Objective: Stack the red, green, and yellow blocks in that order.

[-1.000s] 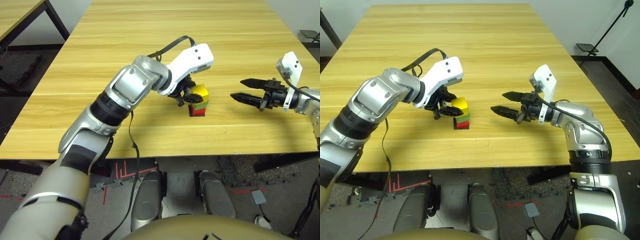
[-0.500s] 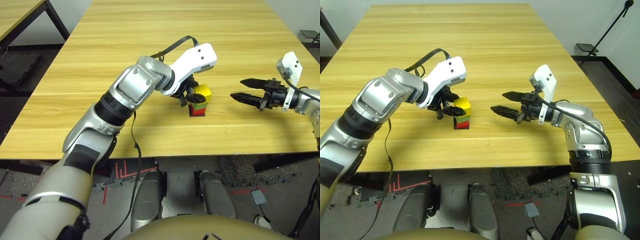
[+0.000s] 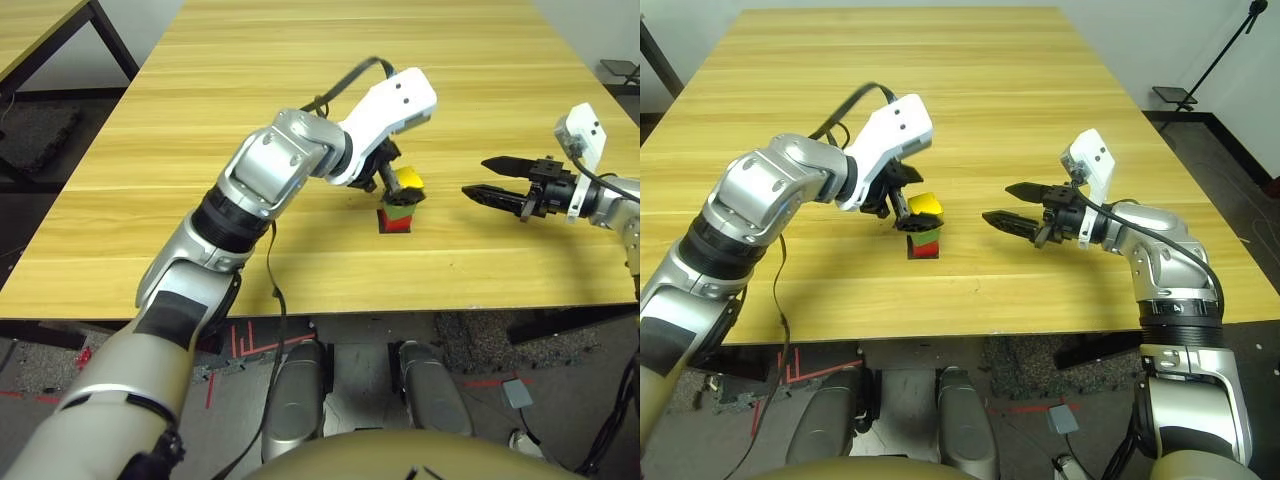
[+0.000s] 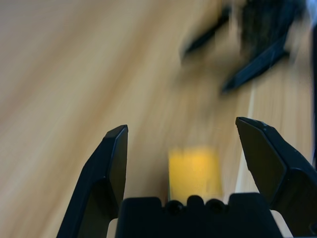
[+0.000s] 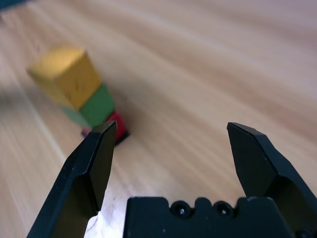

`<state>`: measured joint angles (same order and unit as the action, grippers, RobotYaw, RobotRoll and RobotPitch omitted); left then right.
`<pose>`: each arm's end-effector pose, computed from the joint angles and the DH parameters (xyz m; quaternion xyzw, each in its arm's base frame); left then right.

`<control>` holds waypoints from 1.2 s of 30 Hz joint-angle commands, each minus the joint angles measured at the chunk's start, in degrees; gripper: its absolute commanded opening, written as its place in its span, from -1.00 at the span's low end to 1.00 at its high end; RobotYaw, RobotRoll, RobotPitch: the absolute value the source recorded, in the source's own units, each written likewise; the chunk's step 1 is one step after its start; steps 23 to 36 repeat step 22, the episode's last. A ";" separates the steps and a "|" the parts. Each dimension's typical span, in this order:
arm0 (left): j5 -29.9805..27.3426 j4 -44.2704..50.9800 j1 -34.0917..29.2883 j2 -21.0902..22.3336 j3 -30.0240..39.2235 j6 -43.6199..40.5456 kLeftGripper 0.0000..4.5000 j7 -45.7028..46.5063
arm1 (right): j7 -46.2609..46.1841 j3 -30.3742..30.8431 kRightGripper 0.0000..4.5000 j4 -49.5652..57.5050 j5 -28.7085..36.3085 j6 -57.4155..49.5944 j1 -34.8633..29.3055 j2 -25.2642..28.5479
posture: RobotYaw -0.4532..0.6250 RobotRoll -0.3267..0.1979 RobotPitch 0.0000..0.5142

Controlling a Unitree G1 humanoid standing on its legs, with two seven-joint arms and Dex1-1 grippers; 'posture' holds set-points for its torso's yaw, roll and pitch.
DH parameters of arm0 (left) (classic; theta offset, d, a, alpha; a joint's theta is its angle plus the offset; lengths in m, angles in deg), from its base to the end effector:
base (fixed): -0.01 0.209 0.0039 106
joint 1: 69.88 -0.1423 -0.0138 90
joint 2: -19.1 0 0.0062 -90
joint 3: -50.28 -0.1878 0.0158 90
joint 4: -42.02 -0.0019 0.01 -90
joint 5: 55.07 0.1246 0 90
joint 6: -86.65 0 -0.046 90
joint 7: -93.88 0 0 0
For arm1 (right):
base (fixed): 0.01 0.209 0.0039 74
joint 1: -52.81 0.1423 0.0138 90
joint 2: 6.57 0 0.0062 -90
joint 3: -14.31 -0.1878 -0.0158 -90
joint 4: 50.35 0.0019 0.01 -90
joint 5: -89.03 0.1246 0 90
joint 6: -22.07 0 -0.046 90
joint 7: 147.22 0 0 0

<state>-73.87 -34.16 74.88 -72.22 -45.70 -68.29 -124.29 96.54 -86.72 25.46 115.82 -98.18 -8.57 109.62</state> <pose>0.2747 0.1073 0.2515 0.1000 0.0375 -0.5000 0.8594 0.2609 -0.3061 0.1677 -0.0119 0.0838 0.4170 0.9050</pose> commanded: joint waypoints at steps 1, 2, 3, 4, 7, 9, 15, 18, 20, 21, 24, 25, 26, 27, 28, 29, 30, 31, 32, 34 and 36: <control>-0.91 7.60 -8.83 -3.73 14.09 1.66 0.98 10.05 | -7.49 -7.47 1.00 -7.43 0.90 1.69 2.16 0.85 | 0.15 -0.03 -0.73; 0.15 9.21 -13.02 -3.91 16.88 4.26 0.98 12.39 | -10.02 -8.94 1.00 -10.88 -0.07 4.49 2.93 0.75 | 0.15 -0.05 -0.72; 1.85 10.42 -17.96 -3.60 18.88 8.09 0.98 14.45 | -12.79 -10.42 1.00 -15.16 -1.19 8.66 3.81 0.38 | 0.16 -0.08 -0.70; 3.33 10.99 -21.84 -3.57 19.66 11.46 0.98 16.46 | -14.55 -11.54 1.00 -19.44 -1.95 12.78 4.81 0.16 | 0.17 -0.11 -0.70; 8.37 9.09 -31.88 -2.68 19.99 25.33 0.98 20.34 | -19.10 -13.96 1.00 -31.34 -3.92 25.16 6.82 -0.92 | 0.18 -0.14 -0.66; 10.83 6.65 -36.71 -2.88 20.75 34.68 0.98 22.48 | -21.06 -14.74 1.00 -37.43 -5.07 31.98 7.58 -1.39 | 0.17 -0.14 -0.64; 12.59 -3.25 -41.44 -5.84 21.48 51.47 0.98 27.73 | -26.39 -14.65 1.00 -50.13 -7.63 42.73 9.53 -1.38 | 0.08 -0.23 -0.58; 13.38 -7.51 -42.29 -7.17 20.02 57.23 0.98 29.17 | -26.29 -14.14 1.00 -53.35 -8.49 44.59 9.50 -0.97 | 0.08 -0.23 -0.60; 13.96 -9.83 -42.81 -7.38 19.08 58.77 0.98 29.82 | -26.34 -14.18 1.00 -54.45 -8.82 45.15 9.86 -0.79 | 0.08 -0.24 -0.58; 14.12 -10.95 -43.05 -7.37 18.85 59.36 0.98 30.11 | -26.40 -14.23 1.00 -54.78 -8.92 45.35 10.06 -0.78 | 0.08 -0.24 -0.58; 14.04 -11.67 -43.07 -7.55 18.79 60.03 0.98 30.60 | -26.42 -14.30 1.00 -54.99 -8.93 45.37 10.36 -0.67 | 0.08 -0.26 -0.61; 14.04 -11.67 -43.07 -7.55 18.79 60.03 0.98 30.60 | -26.42 -14.30 1.00 -54.99 -8.93 45.37 10.36 -0.67 | 0.08 -0.26 -0.61; 14.04 -11.67 -43.07 -7.55 18.79 60.03 0.98 30.60 | -26.42 -14.30 1.00 -54.99 -8.93 45.37 10.36 -0.67 | 0.08 -0.26 -0.61; 14.04 -11.67 -43.07 -7.55 18.79 60.03 0.98 30.60 | -26.42 -14.30 1.00 -54.99 -8.93 45.37 10.36 -0.67 | 0.08 -0.26 -0.61; 14.04 -11.67 -43.07 -7.55 18.79 60.03 0.98 30.60 | -26.42 -14.30 1.00 -54.99 -8.93 45.37 10.36 -0.67 | 0.08 -0.26 -0.61; 14.04 -11.67 -43.07 -7.55 18.79 60.03 0.98 30.60 | -26.42 -14.30 1.00 -54.99 -8.93 45.37 10.36 -0.67 | 0.08 -0.26 -0.61; 14.04 -11.67 -43.07 -7.55 18.79 60.03 0.98 30.60 | -26.42 -14.30 1.00 -54.99 -8.93 45.37 10.36 -0.67 | 0.08 -0.26 -0.61; 14.04 -11.67 -43.07 -7.55 18.79 60.03 0.98 30.60 | -26.42 -14.30 1.00 -54.99 -8.93 45.37 10.36 -0.67 | 0.08 -0.26 -0.61; 14.04 -11.67 -43.07 -7.55 18.79 60.03 0.98 30.60 | -26.42 -14.30 1.00 -54.99 -8.93 45.37 10.36 -0.67 | 0.08 -0.26 -0.61; 14.04 -11.67 -43.07 -7.55 18.79 60.03 0.98 30.60 | -26.42 -14.30 1.00 -54.99 -8.93 45.37 10.36 -0.67 | 0.08 -0.26 -0.61; 14.04 -11.67 -43.07 -7.55 18.79 60.03 0.98 30.60 | -26.42 -14.30 1.00 -54.99 -8.93 45.37 10.36 -0.67 | 0.08 -0.26 -0.61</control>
